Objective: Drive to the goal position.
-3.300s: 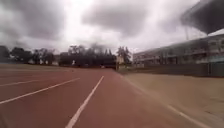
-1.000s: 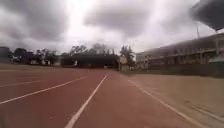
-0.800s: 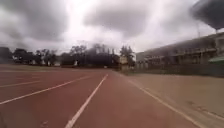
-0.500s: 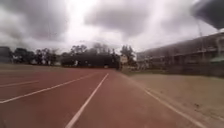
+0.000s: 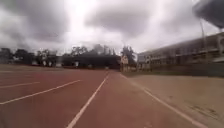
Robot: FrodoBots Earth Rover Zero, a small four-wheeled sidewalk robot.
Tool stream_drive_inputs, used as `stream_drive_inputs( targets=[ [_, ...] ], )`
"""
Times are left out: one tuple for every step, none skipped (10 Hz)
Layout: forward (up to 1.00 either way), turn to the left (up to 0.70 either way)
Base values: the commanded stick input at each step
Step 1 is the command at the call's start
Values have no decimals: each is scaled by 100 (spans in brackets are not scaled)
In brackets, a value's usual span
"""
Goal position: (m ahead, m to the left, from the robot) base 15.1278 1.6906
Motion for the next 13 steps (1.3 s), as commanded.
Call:
stream_drive_inputs(
  targets=[
    [70,-9],
    [70,-22],
    [70,-35],
    [70,-18],
    [70,-1],
    [70,0],
    [70,0],
    [70,0],
    [70,0],
    [70,0],
    [70,0],
    [70,0],
    [70,0]
  ],
)
